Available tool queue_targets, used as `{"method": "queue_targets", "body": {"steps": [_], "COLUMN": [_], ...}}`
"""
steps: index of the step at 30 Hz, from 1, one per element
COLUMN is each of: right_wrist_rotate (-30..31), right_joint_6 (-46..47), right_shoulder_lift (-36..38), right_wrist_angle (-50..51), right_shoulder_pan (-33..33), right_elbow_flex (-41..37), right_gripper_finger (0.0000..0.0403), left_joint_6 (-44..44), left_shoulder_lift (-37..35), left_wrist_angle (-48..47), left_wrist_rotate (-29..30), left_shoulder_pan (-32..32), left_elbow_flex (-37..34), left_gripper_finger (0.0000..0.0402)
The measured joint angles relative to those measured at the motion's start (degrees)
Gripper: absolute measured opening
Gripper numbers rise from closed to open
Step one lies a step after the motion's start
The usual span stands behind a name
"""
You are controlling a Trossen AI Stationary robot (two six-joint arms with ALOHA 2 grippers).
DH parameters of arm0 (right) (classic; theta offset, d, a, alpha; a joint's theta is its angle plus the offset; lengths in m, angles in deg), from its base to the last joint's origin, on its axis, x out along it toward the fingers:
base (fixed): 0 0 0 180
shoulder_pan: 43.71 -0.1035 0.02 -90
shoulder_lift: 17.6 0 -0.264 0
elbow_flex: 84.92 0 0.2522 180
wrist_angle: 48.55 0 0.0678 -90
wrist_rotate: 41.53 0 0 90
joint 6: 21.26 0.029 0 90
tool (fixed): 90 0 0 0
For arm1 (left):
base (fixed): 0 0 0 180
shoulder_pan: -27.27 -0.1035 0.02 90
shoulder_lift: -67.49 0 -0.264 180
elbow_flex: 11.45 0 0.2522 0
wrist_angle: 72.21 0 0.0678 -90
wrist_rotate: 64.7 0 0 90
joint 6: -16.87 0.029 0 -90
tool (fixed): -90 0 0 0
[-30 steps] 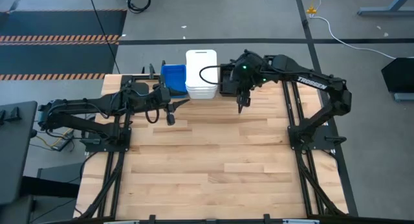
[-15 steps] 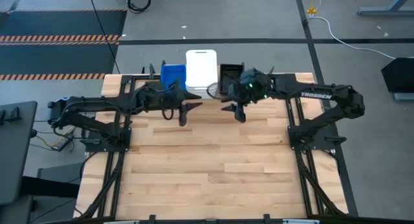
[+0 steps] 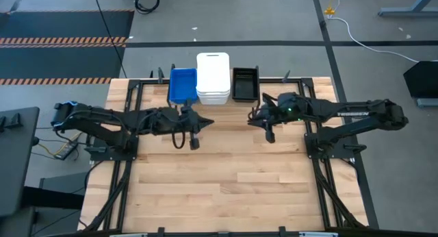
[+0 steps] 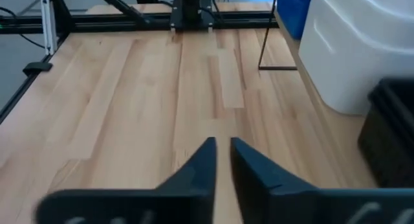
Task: Stack baskets on shelf by color
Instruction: Return to Home Position
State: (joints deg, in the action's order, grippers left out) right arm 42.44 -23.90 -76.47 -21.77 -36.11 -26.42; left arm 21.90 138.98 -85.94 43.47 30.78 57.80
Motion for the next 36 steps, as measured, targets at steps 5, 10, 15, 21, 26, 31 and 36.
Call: {"method": "queue_targets", "body": {"steps": [5,10,15,21,26,31,36], "right_wrist_rotate": [0.0,-0.2,-0.4,-1.2,-1.3,-1.5,-1.6], "right_joint_6": [0.2,1.9,3.4,4.1,5.0,6.7,8.2], "right_shoulder_lift": [6.2,11.5,14.9,18.4,23.9,30.5,37.3], "right_wrist_angle": [-6.4,-12.4,-13.9,-18.9,-20.6,-20.4,-20.0], "right_shoulder_pan": [0.1,0.1,0.3,1.4,3.0,4.1,4.3], "right_elbow_flex": [-8.5,-15.8,-21.2,-26.7,-30.2,-33.8,-38.3], "right_gripper_finger": [0.0007,0.0030,0.0030,0.0013,0.0008,0.0019,0.0023], "left_joint_6": [-3.0,-5.0,-7.0,-8.1,-9.0,-8.6,-9.0], "left_shoulder_lift": [-0.5,-5.7,-15.1,-27.8,-37.6,-45.7,-50.8], "left_wrist_angle": [6.9,20.4,27.8,28.7,28.8,28.7,24.8], "left_wrist_rotate": [0.9,1.2,1.1,0.9,1.0,1.8,2.0], "left_shoulder_pan": [0.5,-0.4,0.0,1.7,1.9,1.9,1.9], "left_elbow_flex": [-7.8,-21.7,-32.9,-42.7,-49.0,-53.5,-55.0], "left_gripper_finger": [0.0009,0.0006,0.0006,0.0006,0.0004,0.0006,0.0004]}}
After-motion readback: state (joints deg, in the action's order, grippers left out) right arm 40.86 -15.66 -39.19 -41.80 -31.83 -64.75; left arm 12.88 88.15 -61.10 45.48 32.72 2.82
